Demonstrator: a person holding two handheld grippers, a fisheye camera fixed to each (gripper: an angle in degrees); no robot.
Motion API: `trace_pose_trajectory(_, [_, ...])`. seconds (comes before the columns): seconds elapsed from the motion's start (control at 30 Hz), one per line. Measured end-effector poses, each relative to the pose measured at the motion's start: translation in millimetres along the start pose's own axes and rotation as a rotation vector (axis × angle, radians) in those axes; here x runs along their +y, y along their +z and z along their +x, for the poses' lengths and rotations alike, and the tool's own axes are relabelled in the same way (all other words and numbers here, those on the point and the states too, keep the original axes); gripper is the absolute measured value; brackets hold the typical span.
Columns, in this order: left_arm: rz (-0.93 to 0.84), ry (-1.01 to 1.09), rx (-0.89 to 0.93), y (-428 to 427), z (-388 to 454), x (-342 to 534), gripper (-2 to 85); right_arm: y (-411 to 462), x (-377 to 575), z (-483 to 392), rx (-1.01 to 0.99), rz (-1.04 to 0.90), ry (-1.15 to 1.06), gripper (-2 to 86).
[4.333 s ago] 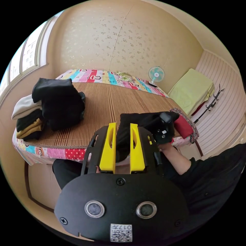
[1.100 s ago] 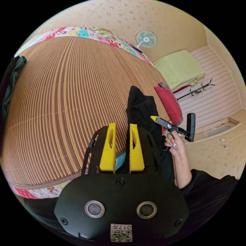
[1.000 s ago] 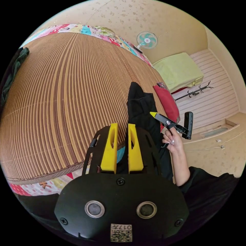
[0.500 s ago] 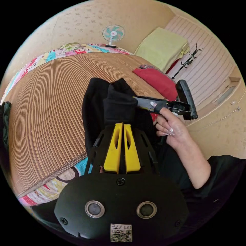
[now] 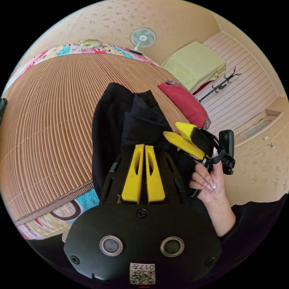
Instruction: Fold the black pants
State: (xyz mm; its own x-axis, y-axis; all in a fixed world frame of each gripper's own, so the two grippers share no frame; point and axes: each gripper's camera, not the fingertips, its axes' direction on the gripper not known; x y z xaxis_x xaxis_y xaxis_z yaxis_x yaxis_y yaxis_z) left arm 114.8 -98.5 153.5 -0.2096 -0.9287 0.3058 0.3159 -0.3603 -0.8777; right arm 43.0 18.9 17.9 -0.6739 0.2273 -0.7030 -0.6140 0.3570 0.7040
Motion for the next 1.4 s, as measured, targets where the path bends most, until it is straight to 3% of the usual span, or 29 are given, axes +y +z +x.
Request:
trace_pose_trajectory(0.07, [0.01,-0.028,0.023,-2.2,-5.5,2.0,-1.0,22.2,-1.1,-17.6,0.142,-0.088,-0.165,15.7])
trace_pose_trajectory(0.17, [0.019,-0.018,0.012,-6.4,-5.8,4.5,-1.0,29.7,13.8,-38.1,0.307,-0.05,-0.315,12.0])
trace_pose_trajectory(0.33, [0.011,-0.064,0.037,-11.9,-19.0,5.5,-0.9,40.5,27.7,-38.5,0.305,-0.013,-0.356,7.8])
trace_pose_trajectory(0.43, [-0.048,-0.101,0.144,-21.2,-37.1,0.7,-0.5,36.3,12.7,-11.9,0.154,-0.102,-0.244,6.5])
trace_pose_trajectory(0.6, [0.24,-0.237,0.004,-89.7,-76.6,14.3,6.6,30.1,9.6,-2.1,0.148,-0.124,-0.221,3.7])
trace_pose_trajectory(0.67, [0.137,-0.302,0.008,-84.7,-101.5,1.1,12.3,26.4,15.6,-2.8,0.176,-0.09,-0.225,3.4])
trace_pose_trajectory(0.73, [-0.035,-0.263,0.149,-57.3,-110.5,-11.8,12.3,20.5,15.8,2.7,0.152,-0.073,-0.17,3.3])
trace_pose_trajectory(0.8, [-0.106,-0.249,0.217,-40.8,-109.7,-13.2,6.1,8.7,13.9,11.5,0.061,-0.052,-0.06,3.3])
trace_pose_trajectory(0.83, [-0.078,-0.247,0.201,-46.6,-110.0,-9.5,3.8,-5.5,14.1,17.6,-0.097,-0.011,-0.007,3.3])
trace_pose_trajectory(0.93, [-0.004,-0.279,0.432,-81.8,-119.5,6.9,0.9,-61.1,26.0,40.2,-0.672,0.228,0.159,3.3])
trace_pose_trajectory(1.0, [0.076,-0.246,0.561,-114.1,-115.0,25.1,0.3,-108.7,31.4,39.2,-0.794,0.361,0.173,3.2])
trace_pose_trajectory(1.2, [0.533,0.183,0.647,-297.0,-58.8,53.7,0.2,-281.4,-15.7,-82.8,-0.687,0.532,-0.306,2.9])
trace_pose_trajectory(1.23, [0.621,0.241,0.629,-334.3,-50.1,50.3,0.4,-304.7,-32.8,-117.2,-0.573,0.569,-0.396,2.8])
trace_pose_trajectory(1.33, [0.754,0.324,0.542,-405.6,-33.5,17.1,0.6,-317.1,-101.2,-188.5,-0.298,0.622,-0.559,2.7])
trace_pose_trajectory(1.4, [0.732,0.295,0.438,-429.4,-26.0,-31.2,0.8,-290.0,-171.8,-221.2,-0.272,0.589,-0.55,2.6])
